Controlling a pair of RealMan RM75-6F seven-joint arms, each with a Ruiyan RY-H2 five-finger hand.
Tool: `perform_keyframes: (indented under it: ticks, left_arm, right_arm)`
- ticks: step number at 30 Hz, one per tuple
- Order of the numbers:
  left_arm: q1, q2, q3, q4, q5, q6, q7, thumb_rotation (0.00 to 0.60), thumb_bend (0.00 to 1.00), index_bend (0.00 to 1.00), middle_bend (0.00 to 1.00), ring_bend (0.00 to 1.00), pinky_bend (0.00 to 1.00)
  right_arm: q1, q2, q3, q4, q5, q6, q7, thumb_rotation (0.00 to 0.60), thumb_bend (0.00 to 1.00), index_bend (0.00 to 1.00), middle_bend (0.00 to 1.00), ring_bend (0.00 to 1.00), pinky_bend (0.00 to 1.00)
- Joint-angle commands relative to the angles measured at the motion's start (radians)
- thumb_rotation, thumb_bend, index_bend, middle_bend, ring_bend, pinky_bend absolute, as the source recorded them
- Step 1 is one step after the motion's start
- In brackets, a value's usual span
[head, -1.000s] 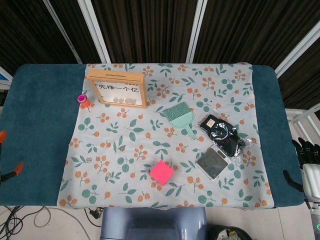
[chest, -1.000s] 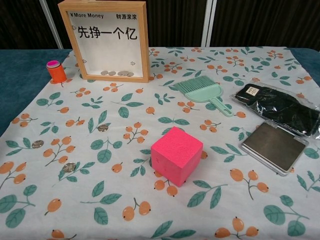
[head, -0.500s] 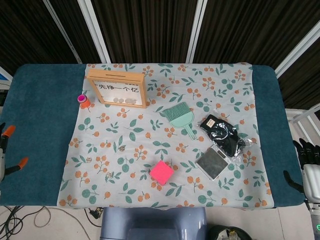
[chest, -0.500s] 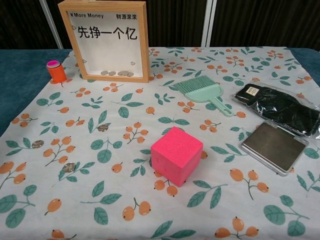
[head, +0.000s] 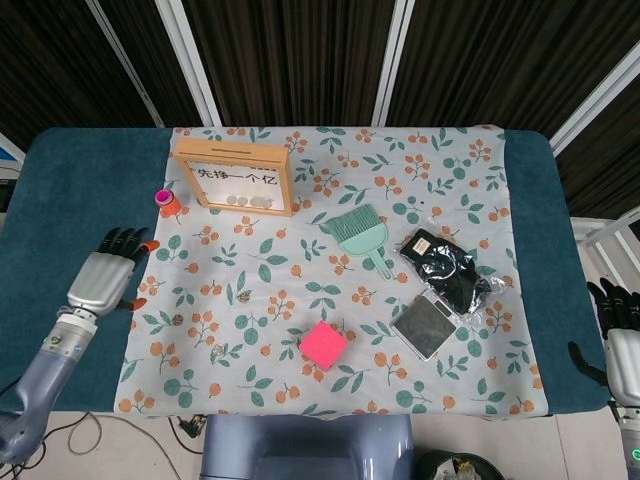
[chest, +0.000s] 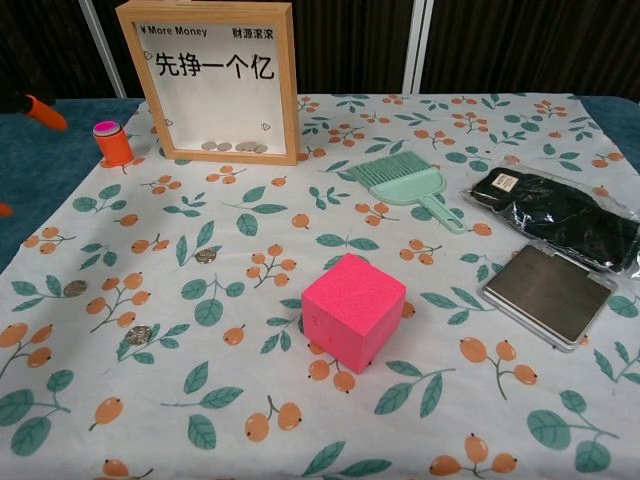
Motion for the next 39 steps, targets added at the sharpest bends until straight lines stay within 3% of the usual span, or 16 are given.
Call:
perform_keyframes:
  ticks: [1, 17, 39]
  left_arm:
    - [-0.032, -0.045, 0.002, 0.017, -0.036, -0.026, 0.046, 0.600, 0.11, 0.19, 0.00, 0.00, 0.00]
    - [-0.071, -0.112, 0.071, 0.019, -0.094, -0.058, 0.160, 0.600, 0.09, 0.19, 0.00, 0.00, 0.00]
    - [-0.079, -0.171, 0.105, 0.082, -0.110, -0.035, 0.148, 0.600, 0.09, 0.19, 0.00, 0.00, 0.00]
  right_arm:
    - [0.000, 0.001, 0.001, -0.001, 0.002, 0.000, -0.001, 0.600, 0.39, 0.08, 0.05, 0.00, 0.00]
    - [-0.001, -0.002, 0.009, -0.010, 0.027, 0.002, -0.039, 0.600, 0.39, 0.08, 0.05, 0.00, 0.00]
    - [0.000, -0.003, 0.011, -0.011, 0.027, 0.001, -0.043, 0.600, 0.39, 0.08, 0.05, 0.00, 0.00]
